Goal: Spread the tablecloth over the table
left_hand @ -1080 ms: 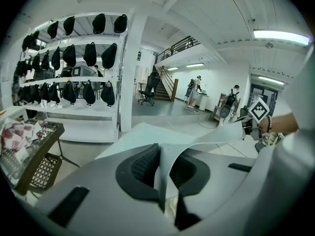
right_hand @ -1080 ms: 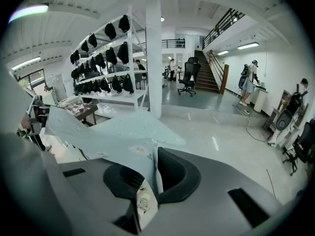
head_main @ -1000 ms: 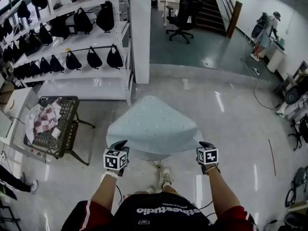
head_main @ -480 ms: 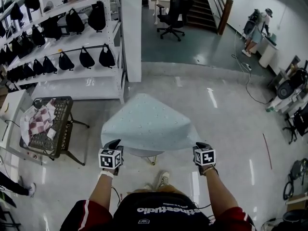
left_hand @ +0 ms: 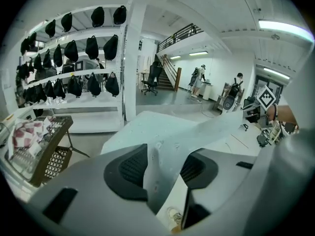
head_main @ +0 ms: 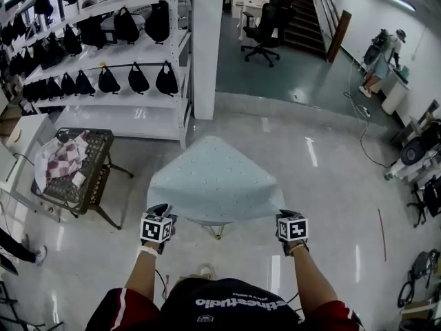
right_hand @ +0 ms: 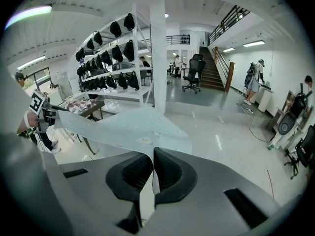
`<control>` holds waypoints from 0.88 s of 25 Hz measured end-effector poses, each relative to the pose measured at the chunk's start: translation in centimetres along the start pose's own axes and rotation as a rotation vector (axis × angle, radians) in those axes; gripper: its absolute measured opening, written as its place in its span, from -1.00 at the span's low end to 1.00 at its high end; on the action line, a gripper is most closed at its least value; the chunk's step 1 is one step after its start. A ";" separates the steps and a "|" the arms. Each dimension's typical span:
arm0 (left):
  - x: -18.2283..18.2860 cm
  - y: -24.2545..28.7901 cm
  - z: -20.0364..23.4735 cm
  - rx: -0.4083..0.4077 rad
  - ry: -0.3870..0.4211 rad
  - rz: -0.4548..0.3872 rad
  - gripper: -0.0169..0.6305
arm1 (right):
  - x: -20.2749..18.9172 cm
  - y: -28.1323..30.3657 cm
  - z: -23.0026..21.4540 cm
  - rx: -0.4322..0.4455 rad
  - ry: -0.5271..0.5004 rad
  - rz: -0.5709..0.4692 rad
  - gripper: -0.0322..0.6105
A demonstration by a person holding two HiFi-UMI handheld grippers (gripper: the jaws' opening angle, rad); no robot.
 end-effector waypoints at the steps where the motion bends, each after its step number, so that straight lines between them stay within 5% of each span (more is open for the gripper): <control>1: -0.3 -0.3 -0.1 0.008 0.007 0.003 -0.38 | 0.0 0.0 0.0 0.000 0.005 -0.002 -0.81; 8: -1.6 -3.6 0.7 0.060 0.011 0.019 -0.23 | 0.1 0.3 0.3 0.008 0.011 -0.004 -0.81; 22: -1.0 -8.6 2.5 0.159 -0.086 -0.103 -0.35 | 0.4 1.8 2.5 0.051 0.031 -0.021 -0.80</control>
Point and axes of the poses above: the fingertips, and each gripper's own axes: y forward along the fingers, z to its left, x out of its top, the point moved 8 cm from there along -y, backward along the fingers, and after that the axes turned 5 degrees about -z, right-handed, at the moved point
